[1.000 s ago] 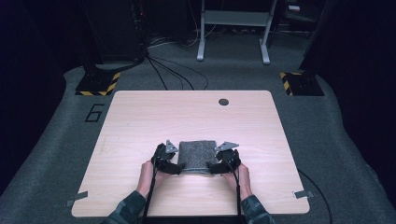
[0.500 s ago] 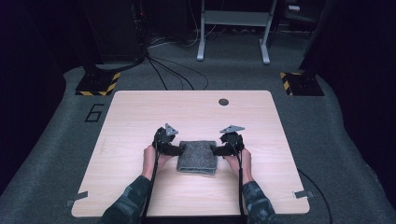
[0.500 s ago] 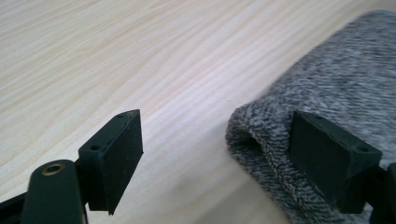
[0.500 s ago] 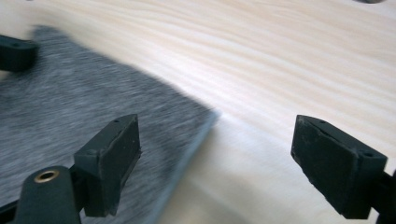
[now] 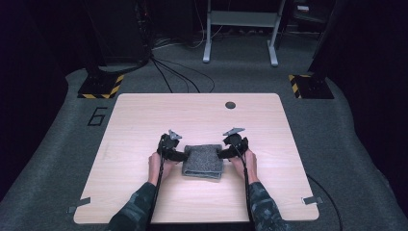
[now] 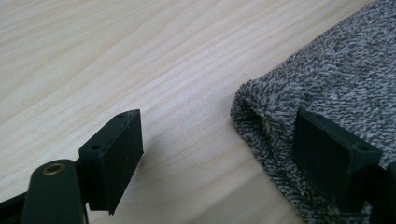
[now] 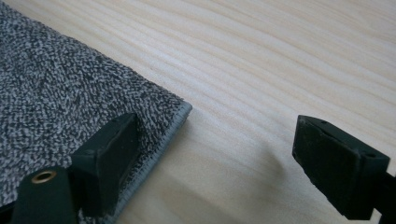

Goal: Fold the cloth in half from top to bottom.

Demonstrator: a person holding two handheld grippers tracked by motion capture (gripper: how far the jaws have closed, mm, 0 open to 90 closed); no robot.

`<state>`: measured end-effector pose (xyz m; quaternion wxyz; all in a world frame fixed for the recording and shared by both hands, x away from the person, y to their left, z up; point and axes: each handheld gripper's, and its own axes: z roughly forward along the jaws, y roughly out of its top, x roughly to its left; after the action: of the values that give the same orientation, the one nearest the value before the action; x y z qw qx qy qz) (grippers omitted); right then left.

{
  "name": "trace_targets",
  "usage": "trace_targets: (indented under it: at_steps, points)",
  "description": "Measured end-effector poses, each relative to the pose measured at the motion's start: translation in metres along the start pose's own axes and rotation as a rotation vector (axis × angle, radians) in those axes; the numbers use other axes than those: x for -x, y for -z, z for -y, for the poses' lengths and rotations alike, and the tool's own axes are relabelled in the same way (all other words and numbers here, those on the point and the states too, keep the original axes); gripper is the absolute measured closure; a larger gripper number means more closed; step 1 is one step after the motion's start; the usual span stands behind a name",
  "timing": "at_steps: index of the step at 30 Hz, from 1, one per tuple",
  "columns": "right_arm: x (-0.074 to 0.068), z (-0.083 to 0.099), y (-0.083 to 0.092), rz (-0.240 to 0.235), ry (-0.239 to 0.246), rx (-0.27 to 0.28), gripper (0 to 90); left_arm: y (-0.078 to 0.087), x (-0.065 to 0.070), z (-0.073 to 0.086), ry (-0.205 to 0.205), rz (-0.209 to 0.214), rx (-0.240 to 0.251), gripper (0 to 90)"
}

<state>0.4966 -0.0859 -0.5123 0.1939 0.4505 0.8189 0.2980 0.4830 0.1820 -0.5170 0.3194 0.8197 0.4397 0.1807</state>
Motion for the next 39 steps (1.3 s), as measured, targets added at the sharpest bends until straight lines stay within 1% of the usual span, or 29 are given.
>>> trace_targets:
  at_steps: [1,2,4,5,6,8,9,11,13,14,17,18,19,20,21,22,23,25,26,27,28,29,30,31,32,33,35,36,39]
  points:
    - [0.001,0.000,0.000,0.000,0.000,0.002,14.3,-0.001,0.000,0.000,0.009,-0.001,0.010,17.4]
    - [0.001,0.001,0.000,-0.004,-0.002,0.004,14.3,-0.001,-0.001,0.000,0.004,0.000,0.000,16.3]
    - [0.001,0.000,0.000,-0.006,-0.005,0.003,14.0,0.000,-0.002,0.000,0.004,0.004,0.003,14.6]
    - [0.002,0.000,0.001,-0.006,-0.002,0.003,13.8,0.000,-0.002,0.000,0.011,0.003,0.020,14.0]
    - [0.001,0.000,0.002,-0.004,-0.008,0.008,14.2,0.002,-0.003,-0.001,0.010,0.003,0.022,13.3]
    - [0.003,0.000,0.007,-0.021,-0.016,0.027,14.1,0.008,-0.003,-0.001,0.022,0.006,0.044,11.2]
    - [0.004,0.001,0.010,-0.027,-0.022,0.035,14.0,0.011,-0.004,-0.002,0.019,0.013,0.046,11.3]
    - [0.007,0.001,0.018,-0.047,-0.028,0.052,13.7,0.019,-0.004,-0.002,0.029,0.017,0.054,10.3]
    - [0.008,0.003,0.028,-0.052,-0.038,0.069,13.3,0.028,-0.006,0.000,0.013,0.023,0.055,8.9]
    - [0.009,0.004,0.034,-0.061,-0.042,0.073,13.0,0.032,-0.005,0.001,0.025,0.023,0.065,8.3]
    - [0.014,0.011,0.051,-0.057,-0.038,0.104,12.8,0.047,-0.009,0.007,0.004,0.015,0.063,5.9]
    - [0.016,0.014,0.056,-0.051,-0.030,0.109,12.9,0.051,-0.011,0.011,0.005,0.019,0.058,5.6]
    - [0.017,0.018,0.061,-0.044,-0.035,0.109,12.8,0.055,-0.012,0.015,0.009,0.016,0.062,5.3]
    - [0.018,0.023,0.066,-0.036,-0.039,0.108,12.6,0.059,-0.013,0.020,0.013,0.009,0.063,4.7]
    - [0.020,0.028,0.070,-0.031,-0.026,0.108,12.5,0.063,-0.016,0.025,0.006,0.008,0.049,4.3]
    - [0.022,0.034,0.074,-0.030,-0.032,0.111,12.6,0.066,-0.018,0.032,0.018,0.003,0.056,3.9]
    - [0.023,0.040,0.079,-0.020,-0.029,0.113,12.6,0.070,-0.021,0.038,0.014,-0.010,0.053,3.6]
    - [0.026,0.053,0.085,0.000,-0.036,0.118,12.6,0.077,-0.026,0.052,0.033,-0.019,0.049,3.3]
    - [0.028,0.060,0.088,0.003,-0.036,0.108,12.6,0.081,-0.029,0.059,0.049,-0.017,0.043,2.8]
    - [0.030,0.067,0.090,0.018,-0.050,0.107,12.6,0.084,-0.031,0.066,0.059,-0.032,0.048,2.6]
    - [0.033,0.074,0.092,0.026,-0.049,0.103,12.6,0.086,-0.033,0.072,0.074,-0.043,0.050,2.6]
    - [0.037,0.081,0.094,0.036,-0.052,0.096,12.5,0.088,-0.036,0.078,0.083,-0.051,0.040,2.6]
    - [0.040,0.088,0.095,0.044,-0.072,0.093,12.4,0.089,-0.039,0.085,0.096,-0.064,0.044,2.5]
    - [0.044,0.095,0.097,0.053,-0.077,0.087,12.2,0.090,-0.042,0.091,0.103,-0.075,0.043,2.5]
    - [0.048,0.102,0.098,0.060,-0.097,0.092,12.2,0.092,-0.045,0.096,0.113,-0.081,0.026,2.5]
    - [0.051,0.108,0.100,0.066,-0.107,0.092,12.2,0.092,-0.047,0.102,0.124,-0.089,0.032,2.5]
    - [0.058,0.119,0.101,0.079,-0.118,0.085,11.5,0.092,-0.052,0.111,0.142,-0.089,0.018,2.3]
    - [0.060,0.123,0.102,0.086,-0.126,0.083,11.1,0.092,-0.054,0.115,0.152,-0.092,0.030,2.1]
    - [0.065,0.135,0.100,0.111,-0.119,0.076,9.2,0.093,-0.055,0.120,0.145,-0.120,0.056,1.8]
